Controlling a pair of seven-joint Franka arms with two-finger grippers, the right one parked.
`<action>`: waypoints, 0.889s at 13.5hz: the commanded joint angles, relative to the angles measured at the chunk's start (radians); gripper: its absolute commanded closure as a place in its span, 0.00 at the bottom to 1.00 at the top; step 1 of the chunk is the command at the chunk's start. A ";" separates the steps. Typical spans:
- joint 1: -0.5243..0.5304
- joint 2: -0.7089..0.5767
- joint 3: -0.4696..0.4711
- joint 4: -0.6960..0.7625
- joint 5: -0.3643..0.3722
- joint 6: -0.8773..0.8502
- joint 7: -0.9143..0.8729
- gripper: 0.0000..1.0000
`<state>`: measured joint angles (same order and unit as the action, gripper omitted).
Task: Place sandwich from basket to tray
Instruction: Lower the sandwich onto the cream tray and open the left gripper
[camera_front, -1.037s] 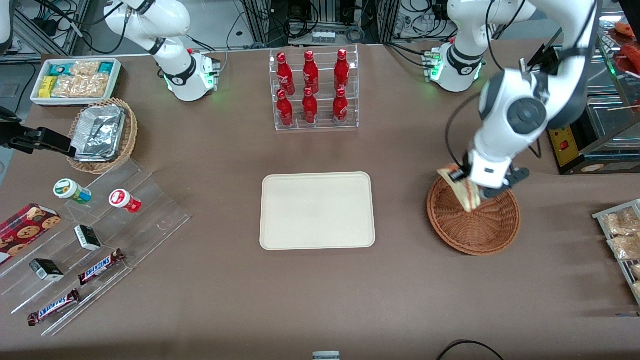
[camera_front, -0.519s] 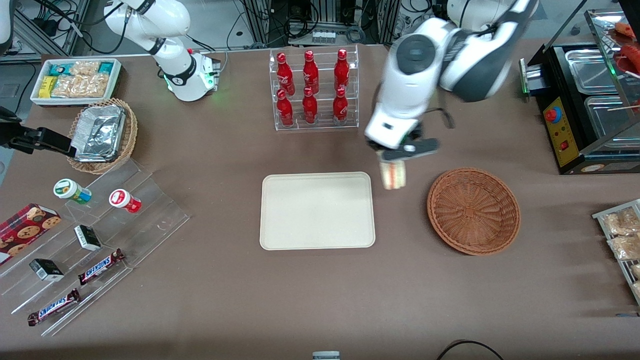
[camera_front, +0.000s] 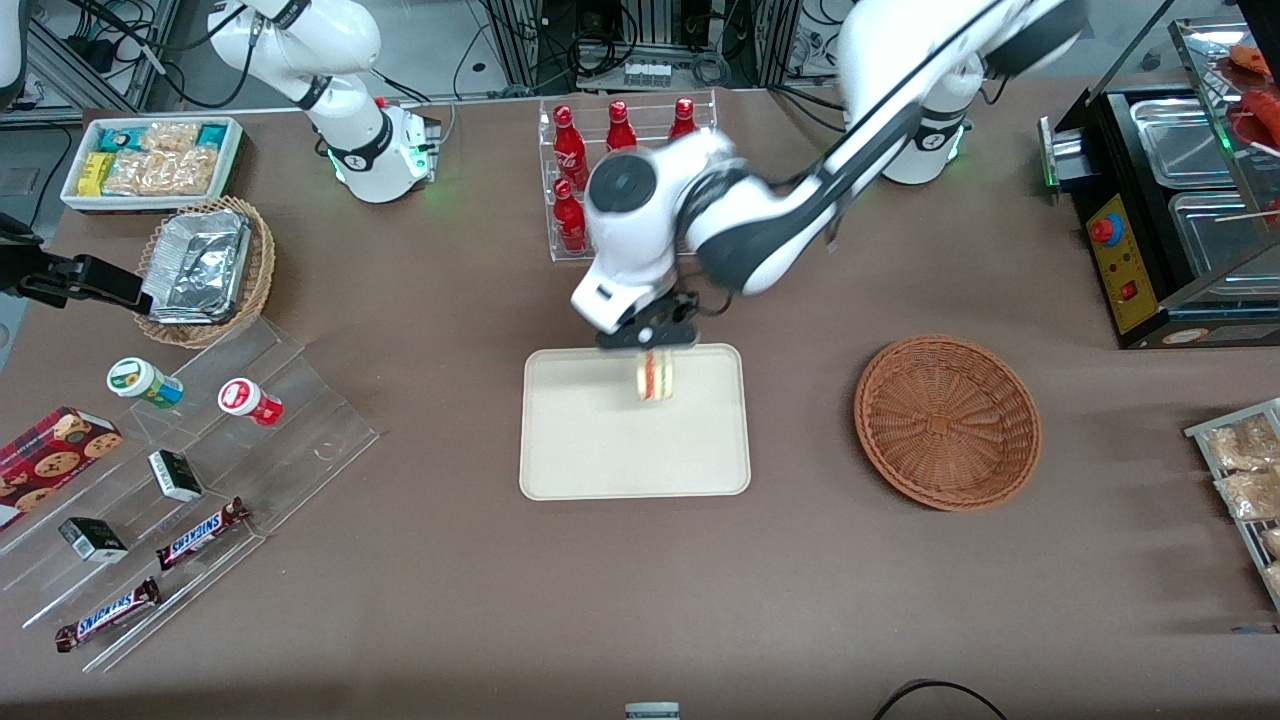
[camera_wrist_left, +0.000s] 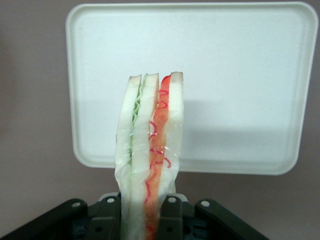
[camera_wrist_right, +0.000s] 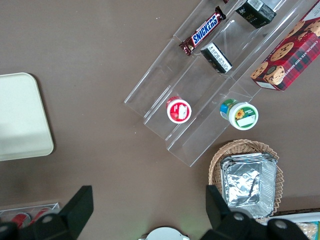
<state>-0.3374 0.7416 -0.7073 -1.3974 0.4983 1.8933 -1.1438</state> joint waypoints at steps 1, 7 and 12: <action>-0.026 0.099 0.012 0.083 0.058 0.041 -0.014 1.00; -0.160 0.168 0.193 0.124 0.089 0.179 -0.022 1.00; -0.160 0.180 0.195 0.127 0.089 0.196 -0.020 0.74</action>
<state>-0.4821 0.9037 -0.5203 -1.3042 0.5699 2.0876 -1.1505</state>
